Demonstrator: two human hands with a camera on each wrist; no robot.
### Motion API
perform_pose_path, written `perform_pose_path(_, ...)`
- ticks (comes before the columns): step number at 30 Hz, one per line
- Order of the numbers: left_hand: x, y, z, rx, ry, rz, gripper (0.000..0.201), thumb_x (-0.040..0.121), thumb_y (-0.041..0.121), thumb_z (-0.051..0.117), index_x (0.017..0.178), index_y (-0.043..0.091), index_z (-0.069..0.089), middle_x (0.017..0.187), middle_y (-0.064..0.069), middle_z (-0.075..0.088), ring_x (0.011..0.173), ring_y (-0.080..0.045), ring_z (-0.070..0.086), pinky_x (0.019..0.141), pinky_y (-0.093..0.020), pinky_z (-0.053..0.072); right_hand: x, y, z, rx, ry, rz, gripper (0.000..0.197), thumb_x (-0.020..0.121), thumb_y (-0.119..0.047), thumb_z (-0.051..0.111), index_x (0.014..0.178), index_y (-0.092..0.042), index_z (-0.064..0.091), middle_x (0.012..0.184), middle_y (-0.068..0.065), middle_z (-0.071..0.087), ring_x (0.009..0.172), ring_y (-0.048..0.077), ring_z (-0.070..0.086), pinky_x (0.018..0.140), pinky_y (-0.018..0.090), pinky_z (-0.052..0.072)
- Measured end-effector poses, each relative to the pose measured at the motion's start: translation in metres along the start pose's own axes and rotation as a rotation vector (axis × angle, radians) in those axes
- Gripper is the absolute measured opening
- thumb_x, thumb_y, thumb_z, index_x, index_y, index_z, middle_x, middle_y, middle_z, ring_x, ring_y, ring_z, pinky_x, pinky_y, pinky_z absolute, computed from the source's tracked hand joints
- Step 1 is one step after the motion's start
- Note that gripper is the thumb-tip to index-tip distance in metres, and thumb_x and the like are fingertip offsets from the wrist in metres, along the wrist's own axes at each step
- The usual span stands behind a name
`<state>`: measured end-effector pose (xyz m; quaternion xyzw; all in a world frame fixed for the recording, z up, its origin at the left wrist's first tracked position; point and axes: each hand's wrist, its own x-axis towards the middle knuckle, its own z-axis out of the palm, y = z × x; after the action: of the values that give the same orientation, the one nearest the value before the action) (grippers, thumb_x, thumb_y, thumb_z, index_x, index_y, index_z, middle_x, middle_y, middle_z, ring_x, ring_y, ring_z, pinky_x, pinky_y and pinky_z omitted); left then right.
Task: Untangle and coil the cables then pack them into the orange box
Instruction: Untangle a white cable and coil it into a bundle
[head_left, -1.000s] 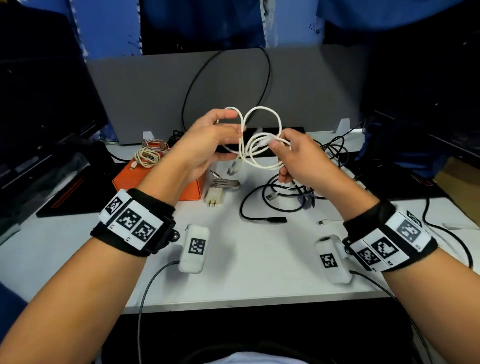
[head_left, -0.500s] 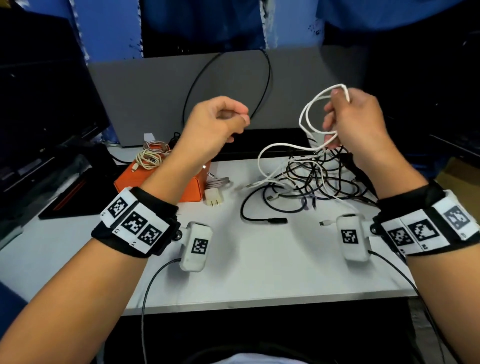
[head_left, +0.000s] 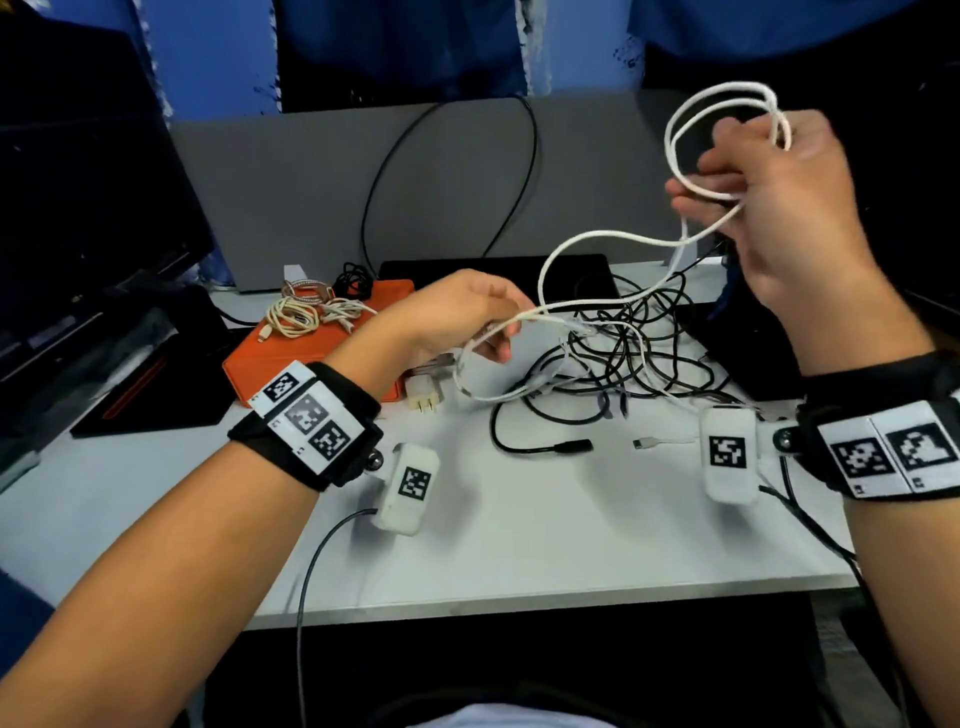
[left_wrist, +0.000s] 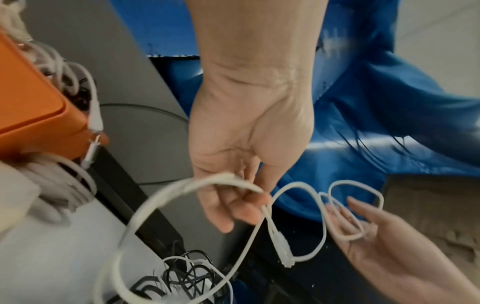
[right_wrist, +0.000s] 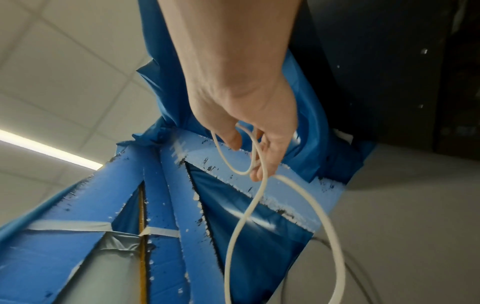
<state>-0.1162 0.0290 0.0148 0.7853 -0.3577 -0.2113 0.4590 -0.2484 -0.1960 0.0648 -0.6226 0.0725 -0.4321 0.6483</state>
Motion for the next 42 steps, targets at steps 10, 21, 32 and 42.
perform_pose_path(10,-0.005,0.016,-0.005,-0.093,0.401,0.207,0.011,0.103,0.013,0.056,0.104,0.004,0.064,0.082,-0.01,0.071,0.046,-0.018,0.057,0.045,-0.027,0.049,0.0,-0.004,-0.023,-1.053,-0.517,0.076,0.157,0.038,-0.085,0.083,0.16,-0.046,-0.007,0.172,-0.01,-0.009,0.159,0.015,-0.005,0.129,0.049,0.005)
perform_pose_path(21,-0.019,0.042,-0.008,0.052,0.408,0.379,0.014,0.102,0.014,0.059,0.105,0.002,0.065,0.074,-0.01,0.072,0.04,-0.018,0.051,0.041,-0.026,0.042,-0.042,0.01,0.032,-0.946,-0.654,-0.246,0.019,0.102,-0.044,0.059,0.103,-0.029,0.071,0.07,-0.005,0.066,0.066,0.01,0.065,0.071,0.039,0.056)
perform_pose_path(32,-0.024,0.018,-0.073,-0.235,0.948,0.129,0.02,0.105,0.009,0.04,0.111,0.016,0.057,0.074,0.003,0.054,0.043,-0.007,0.044,0.043,-0.025,0.046,0.008,0.015,-0.031,-1.3,-0.22,-0.022,0.024,0.098,-0.039,0.058,0.093,-0.019,0.071,0.093,0.014,0.072,0.096,0.038,0.064,0.088,0.045,0.053)
perform_pose_path(42,-0.025,0.051,-0.025,-0.545,0.604,0.386,0.022,0.107,0.006,0.038,0.108,0.009,0.059,0.07,0.002,0.047,0.047,-0.009,0.027,0.041,-0.024,0.022,-0.055,0.003,0.048,-0.963,-0.506,-0.332,0.045,0.102,-0.013,0.045,0.146,-0.015,0.054,0.141,0.006,0.058,0.132,0.025,0.054,0.114,0.04,0.039)
